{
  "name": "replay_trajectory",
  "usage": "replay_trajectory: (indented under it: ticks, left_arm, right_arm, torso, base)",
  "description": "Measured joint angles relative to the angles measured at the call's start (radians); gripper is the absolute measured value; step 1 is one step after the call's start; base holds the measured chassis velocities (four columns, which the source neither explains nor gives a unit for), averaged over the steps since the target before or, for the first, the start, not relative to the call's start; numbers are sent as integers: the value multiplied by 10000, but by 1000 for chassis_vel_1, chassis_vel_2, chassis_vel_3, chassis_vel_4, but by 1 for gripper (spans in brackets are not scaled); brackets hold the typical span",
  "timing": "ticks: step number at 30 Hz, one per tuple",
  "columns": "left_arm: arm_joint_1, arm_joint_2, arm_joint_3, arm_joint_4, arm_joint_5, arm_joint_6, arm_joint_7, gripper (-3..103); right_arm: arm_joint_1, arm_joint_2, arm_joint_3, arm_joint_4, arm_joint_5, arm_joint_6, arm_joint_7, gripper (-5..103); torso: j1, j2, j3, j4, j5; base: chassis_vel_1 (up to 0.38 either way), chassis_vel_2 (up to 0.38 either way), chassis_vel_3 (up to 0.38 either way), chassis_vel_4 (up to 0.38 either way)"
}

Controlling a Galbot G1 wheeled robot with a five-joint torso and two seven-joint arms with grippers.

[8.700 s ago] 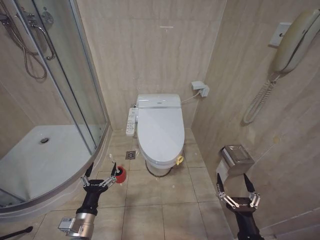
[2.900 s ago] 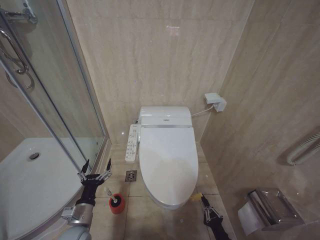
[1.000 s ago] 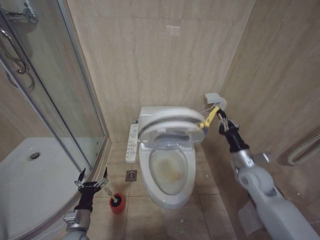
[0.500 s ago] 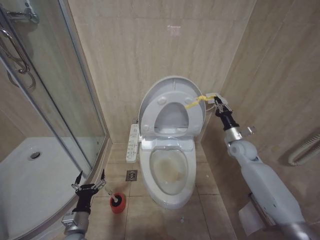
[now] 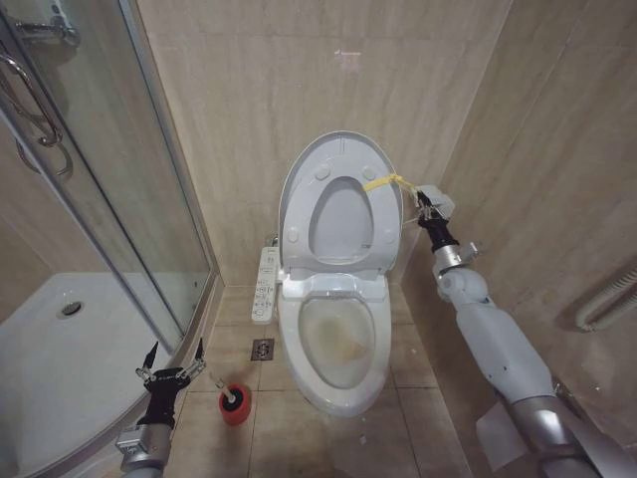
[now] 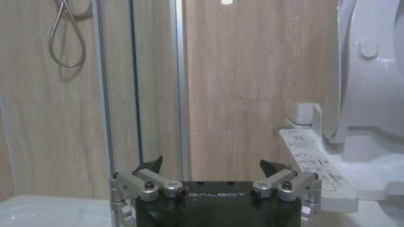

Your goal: Open the toilet lid, clean the toilet bowl with a toilet brush, close the toilet lid, and flush.

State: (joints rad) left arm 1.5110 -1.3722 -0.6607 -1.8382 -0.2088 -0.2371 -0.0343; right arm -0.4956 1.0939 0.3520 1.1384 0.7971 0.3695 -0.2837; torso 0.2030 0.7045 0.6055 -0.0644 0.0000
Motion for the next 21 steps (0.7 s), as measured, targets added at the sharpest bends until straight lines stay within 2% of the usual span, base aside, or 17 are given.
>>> replay_trajectory:
  ticks: [3, 4, 11, 12, 19, 20, 21]
  left_arm:
    - [-33, 46, 0, 28, -69, -19, 0, 100]
    - [-50, 67, 1, 45, -99, -24, 1, 100]
    - [-138, 183, 2, 150, -255, -48, 3, 100]
    - [-153, 206, 1, 166, -281, -50, 4, 100]
    - [-259, 254, 23, 235, -343, -55, 5, 100]
    - [-280, 254, 37, 241, -346, -55, 5, 100]
    - [-300, 254, 54, 244, -348, -55, 5, 100]
  right_arm:
    - [81, 90, -37, -143, -88, 6, 9, 2]
    - [117, 112, -72, -187, -111, 8, 14, 22]
    - [160, 154, -136, -146, -128, -3, 99, 22]
    - [104, 134, -124, -31, -118, -4, 111, 31]
    - [-522, -145, 72, 979, 110, 51, 252, 31]
    - [-700, -229, 135, 1257, 191, 75, 288, 58]
    - [-909, -337, 222, 1596, 284, 108, 329, 58]
  torso:
    - [0, 0, 0, -1, 0]
    - [0, 0, 0, -1, 0]
    - [0, 0, 0, 1, 1]
    - [1, 0, 1, 2, 1]
    - [0, 0, 0, 4, 1]
    - [0, 0, -1, 4, 2]
    - [0, 0, -1, 5, 1]
  base:
    - [0, 0, 0, 0]
    - [0, 0, 0, 0]
    - [0, 0, 0, 0]
    - [0, 0, 0, 0]
    - [0, 0, 0, 0]
    - [0, 0, 0, 0]
    - [0, 0, 0, 0]
